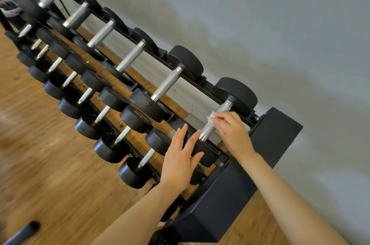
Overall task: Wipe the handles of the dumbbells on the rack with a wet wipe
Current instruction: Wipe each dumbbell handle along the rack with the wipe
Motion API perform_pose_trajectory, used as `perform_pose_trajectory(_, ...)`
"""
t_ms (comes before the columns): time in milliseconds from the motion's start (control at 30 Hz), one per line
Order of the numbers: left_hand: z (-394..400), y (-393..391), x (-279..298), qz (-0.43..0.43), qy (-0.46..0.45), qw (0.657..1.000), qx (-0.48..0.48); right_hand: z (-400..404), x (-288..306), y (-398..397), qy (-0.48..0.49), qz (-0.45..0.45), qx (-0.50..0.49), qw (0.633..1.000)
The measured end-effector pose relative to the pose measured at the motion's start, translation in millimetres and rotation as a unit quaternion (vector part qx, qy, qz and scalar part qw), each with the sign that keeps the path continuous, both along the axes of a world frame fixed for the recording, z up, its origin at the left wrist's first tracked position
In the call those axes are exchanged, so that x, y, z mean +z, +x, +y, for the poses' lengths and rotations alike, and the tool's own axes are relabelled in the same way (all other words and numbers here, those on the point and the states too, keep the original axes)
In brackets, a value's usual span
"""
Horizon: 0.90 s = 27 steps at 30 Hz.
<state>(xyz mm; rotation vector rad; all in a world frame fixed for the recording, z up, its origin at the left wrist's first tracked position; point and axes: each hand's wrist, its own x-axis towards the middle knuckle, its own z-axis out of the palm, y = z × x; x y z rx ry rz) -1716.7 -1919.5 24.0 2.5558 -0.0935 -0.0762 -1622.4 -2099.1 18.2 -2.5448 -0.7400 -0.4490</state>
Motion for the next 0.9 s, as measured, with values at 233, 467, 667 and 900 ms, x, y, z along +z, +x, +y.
perform_pose_trajectory(233,-4.2,-3.6,3.7,-0.007,-0.031,0.999,0.035,6.9,1.3,-7.2,-0.029,0.024,0.054,0.998)
perform_pose_trajectory(467,-3.0,-2.7,5.9,-0.003,-0.040,0.999,0.034,8.6,8.4,9.1,-0.050,0.017,0.010,0.999)
perform_pose_trajectory(667,-2.8,-2.1,3.2,-0.008,-0.035,0.999,0.038,6.0,5.8,8.8,-0.068,0.019,0.055,0.996)
perform_pose_trajectory(900,-2.8,-3.8,3.2,-0.019,-0.044,0.998,0.038,16.8,8.4,3.7,-0.120,0.064,0.104,0.985)
